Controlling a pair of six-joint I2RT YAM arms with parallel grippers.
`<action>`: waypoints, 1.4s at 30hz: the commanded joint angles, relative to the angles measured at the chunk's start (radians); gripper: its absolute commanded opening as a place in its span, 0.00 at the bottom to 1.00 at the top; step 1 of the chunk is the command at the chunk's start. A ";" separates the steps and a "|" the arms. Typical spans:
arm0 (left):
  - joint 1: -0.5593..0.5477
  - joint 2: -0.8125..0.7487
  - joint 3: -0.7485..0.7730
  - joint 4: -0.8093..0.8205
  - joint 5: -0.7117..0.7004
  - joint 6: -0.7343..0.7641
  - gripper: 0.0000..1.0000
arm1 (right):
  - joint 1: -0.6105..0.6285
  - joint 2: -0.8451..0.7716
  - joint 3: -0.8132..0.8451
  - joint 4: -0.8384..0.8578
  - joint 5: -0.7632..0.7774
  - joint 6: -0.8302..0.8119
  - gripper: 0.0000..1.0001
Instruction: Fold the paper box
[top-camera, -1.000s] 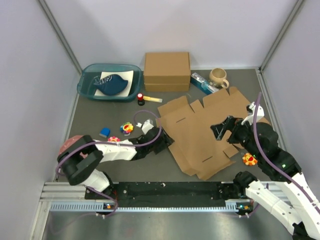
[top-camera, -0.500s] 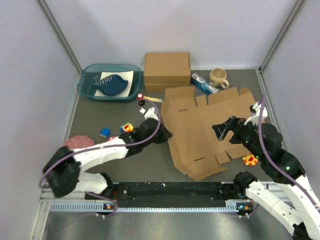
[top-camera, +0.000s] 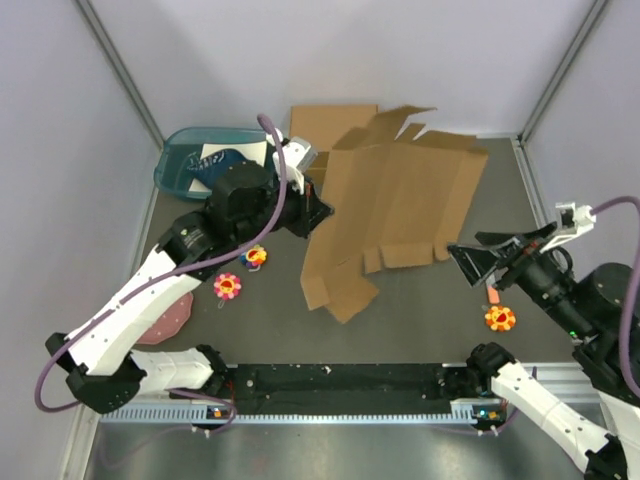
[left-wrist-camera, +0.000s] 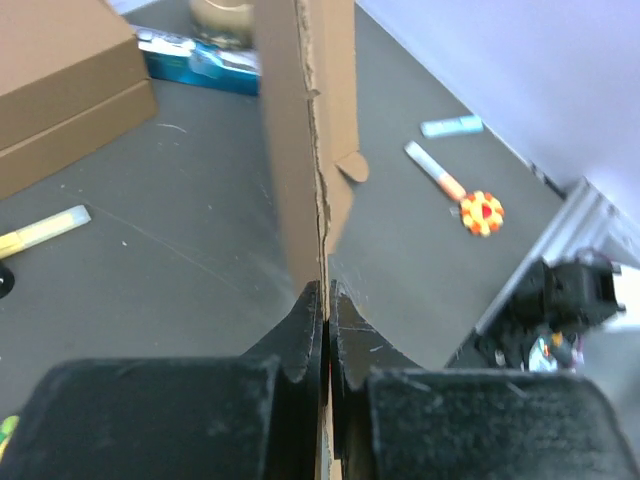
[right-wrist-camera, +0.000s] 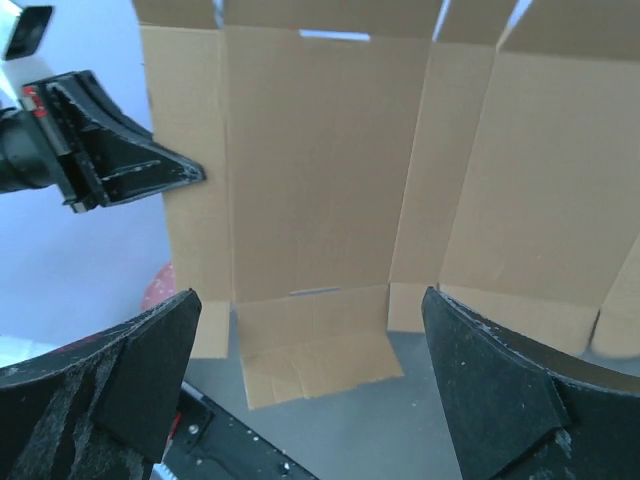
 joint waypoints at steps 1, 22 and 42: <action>-0.004 -0.020 0.149 -0.197 0.246 0.137 0.00 | -0.005 -0.012 0.087 0.017 -0.179 -0.034 0.94; 0.114 -0.026 0.451 -0.345 0.491 0.137 0.00 | -0.005 -0.066 0.135 0.019 -0.313 -0.078 0.95; 0.405 0.689 0.612 -0.296 0.573 0.072 0.55 | -0.005 -0.060 0.029 0.010 -0.249 -0.132 0.97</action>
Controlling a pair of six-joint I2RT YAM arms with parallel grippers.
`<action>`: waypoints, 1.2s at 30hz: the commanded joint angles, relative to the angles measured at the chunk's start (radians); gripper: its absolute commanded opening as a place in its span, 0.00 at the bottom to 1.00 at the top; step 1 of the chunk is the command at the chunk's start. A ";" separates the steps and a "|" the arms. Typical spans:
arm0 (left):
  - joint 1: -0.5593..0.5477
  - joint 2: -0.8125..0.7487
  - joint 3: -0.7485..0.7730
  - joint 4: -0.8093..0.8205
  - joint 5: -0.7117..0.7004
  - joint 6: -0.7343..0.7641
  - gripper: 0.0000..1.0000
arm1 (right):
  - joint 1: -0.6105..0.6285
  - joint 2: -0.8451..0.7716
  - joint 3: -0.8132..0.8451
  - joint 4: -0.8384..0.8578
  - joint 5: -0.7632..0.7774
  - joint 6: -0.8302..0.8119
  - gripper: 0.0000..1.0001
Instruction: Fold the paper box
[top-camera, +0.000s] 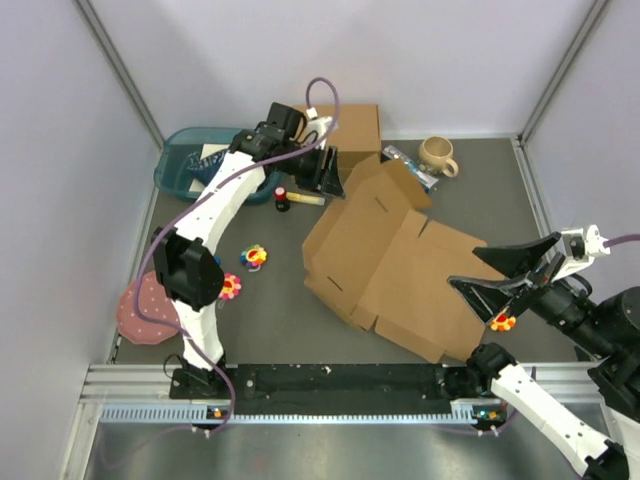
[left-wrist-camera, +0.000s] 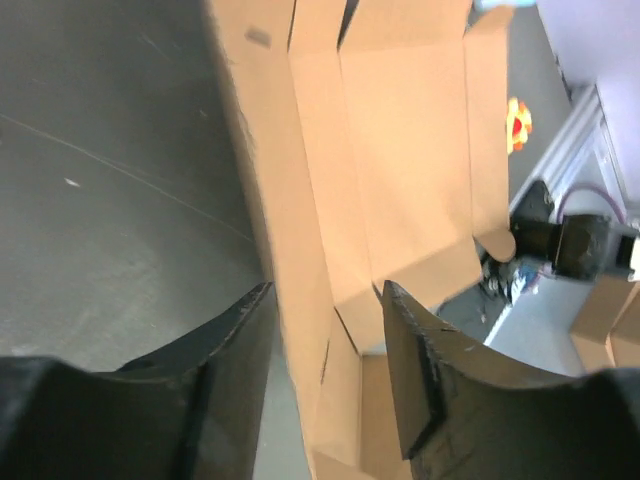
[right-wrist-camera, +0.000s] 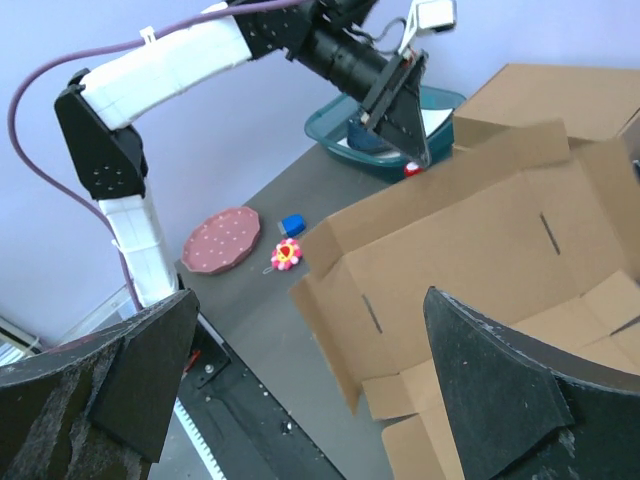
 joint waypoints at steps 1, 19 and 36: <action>0.065 -0.032 0.103 0.136 -0.067 -0.118 0.58 | -0.005 0.035 -0.010 0.020 0.022 -0.018 0.97; -0.341 -0.987 -1.103 0.162 -1.177 -1.463 0.98 | -0.005 0.090 -0.107 0.054 0.117 0.060 0.96; -0.567 -0.759 -1.179 0.179 -1.085 -1.756 0.98 | -0.005 0.070 -0.182 0.085 0.111 0.129 0.95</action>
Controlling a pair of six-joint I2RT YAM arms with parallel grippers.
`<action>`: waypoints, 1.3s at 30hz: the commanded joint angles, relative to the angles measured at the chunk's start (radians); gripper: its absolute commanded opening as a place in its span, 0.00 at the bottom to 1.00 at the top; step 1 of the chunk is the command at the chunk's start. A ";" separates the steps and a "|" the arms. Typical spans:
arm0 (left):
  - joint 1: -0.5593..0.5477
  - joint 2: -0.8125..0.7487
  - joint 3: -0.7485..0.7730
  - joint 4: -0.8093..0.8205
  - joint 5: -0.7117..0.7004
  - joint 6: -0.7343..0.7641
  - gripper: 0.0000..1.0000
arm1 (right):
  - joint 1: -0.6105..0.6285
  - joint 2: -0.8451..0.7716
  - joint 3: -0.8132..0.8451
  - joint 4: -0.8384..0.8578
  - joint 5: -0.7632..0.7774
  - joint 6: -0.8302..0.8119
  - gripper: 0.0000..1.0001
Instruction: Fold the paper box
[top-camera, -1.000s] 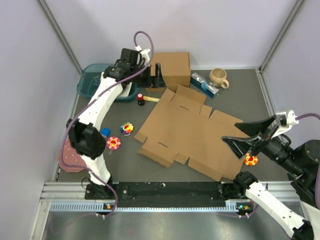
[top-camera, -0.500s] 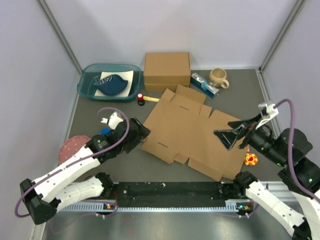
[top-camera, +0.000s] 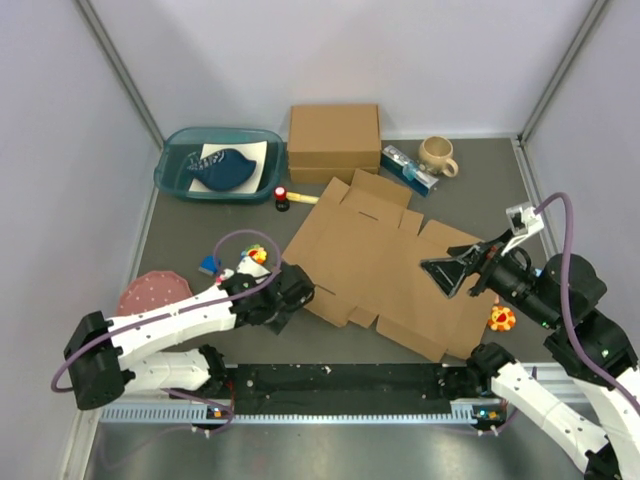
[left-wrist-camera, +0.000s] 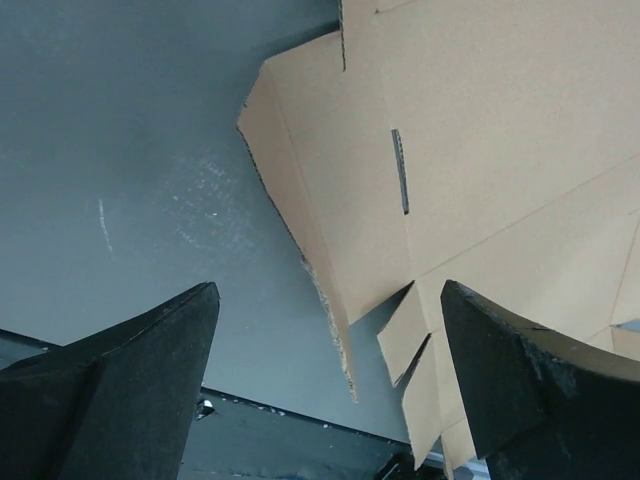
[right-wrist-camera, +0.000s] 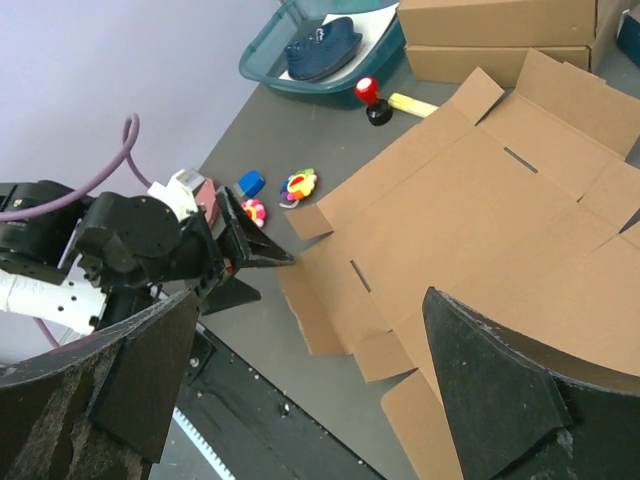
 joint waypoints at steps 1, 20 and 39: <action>-0.009 0.024 -0.019 0.089 0.005 -0.041 0.98 | -0.005 -0.017 0.007 0.035 0.009 0.013 0.95; -0.006 0.059 -0.055 0.257 -0.030 0.236 0.00 | -0.005 -0.026 0.049 -0.031 0.032 -0.014 0.95; 0.328 -0.080 0.731 0.223 0.697 1.371 0.00 | -0.006 -0.013 0.227 -0.062 0.050 -0.057 0.95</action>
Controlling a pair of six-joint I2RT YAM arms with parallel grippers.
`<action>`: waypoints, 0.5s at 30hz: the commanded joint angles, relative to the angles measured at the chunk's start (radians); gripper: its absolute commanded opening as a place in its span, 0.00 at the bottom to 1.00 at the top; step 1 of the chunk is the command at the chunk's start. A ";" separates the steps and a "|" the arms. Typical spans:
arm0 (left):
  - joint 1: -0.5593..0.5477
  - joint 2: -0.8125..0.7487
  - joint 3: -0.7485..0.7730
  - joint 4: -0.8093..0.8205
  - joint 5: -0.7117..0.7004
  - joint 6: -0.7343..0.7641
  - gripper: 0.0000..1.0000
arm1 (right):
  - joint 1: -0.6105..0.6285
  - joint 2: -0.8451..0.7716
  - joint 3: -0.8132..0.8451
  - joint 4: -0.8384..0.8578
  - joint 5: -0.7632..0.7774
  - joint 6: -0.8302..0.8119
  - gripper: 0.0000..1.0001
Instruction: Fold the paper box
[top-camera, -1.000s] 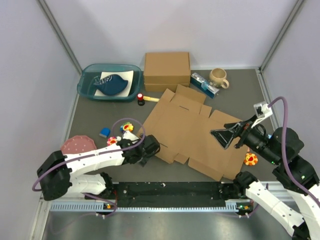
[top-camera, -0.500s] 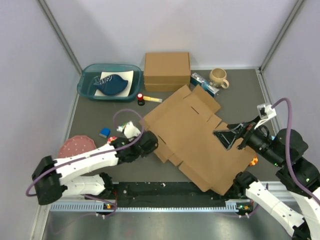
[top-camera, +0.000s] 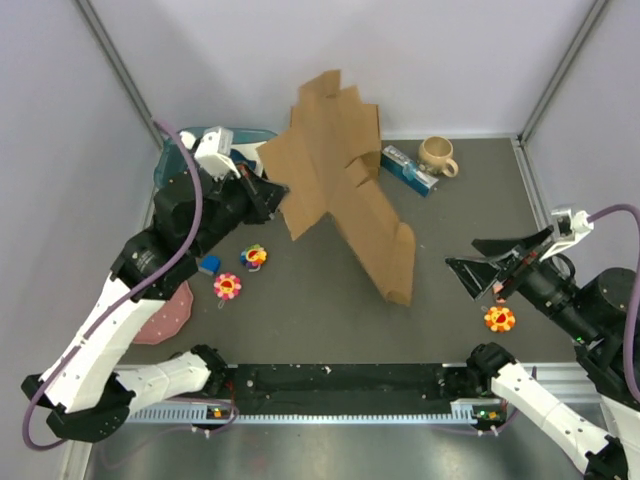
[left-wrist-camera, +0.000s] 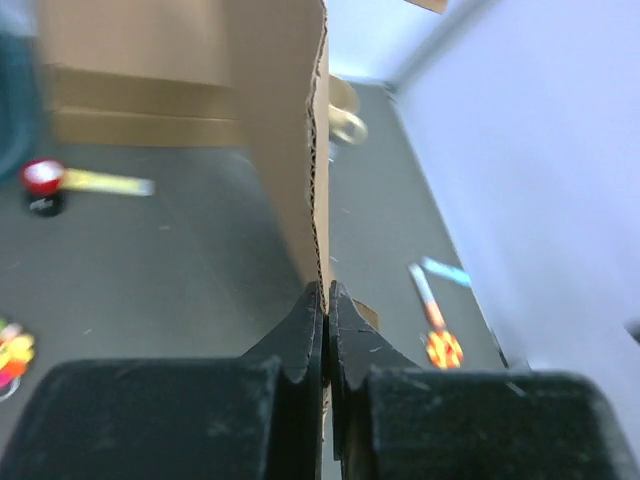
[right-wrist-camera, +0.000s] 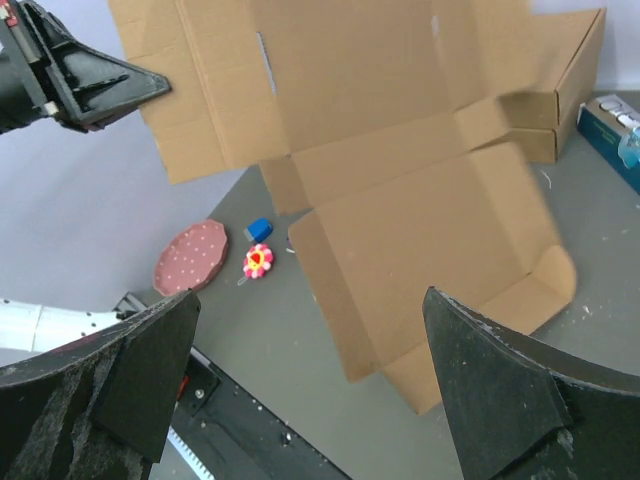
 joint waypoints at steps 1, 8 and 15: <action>0.013 0.040 0.106 0.000 0.592 0.202 0.00 | -0.005 0.003 0.063 0.002 0.000 -0.025 0.95; 0.026 0.023 0.105 0.037 0.964 0.168 0.00 | -0.006 -0.004 0.113 0.000 -0.046 -0.067 0.95; 0.079 -0.020 0.154 0.146 1.065 0.147 0.00 | -0.005 -0.013 0.106 0.000 -0.052 -0.078 0.95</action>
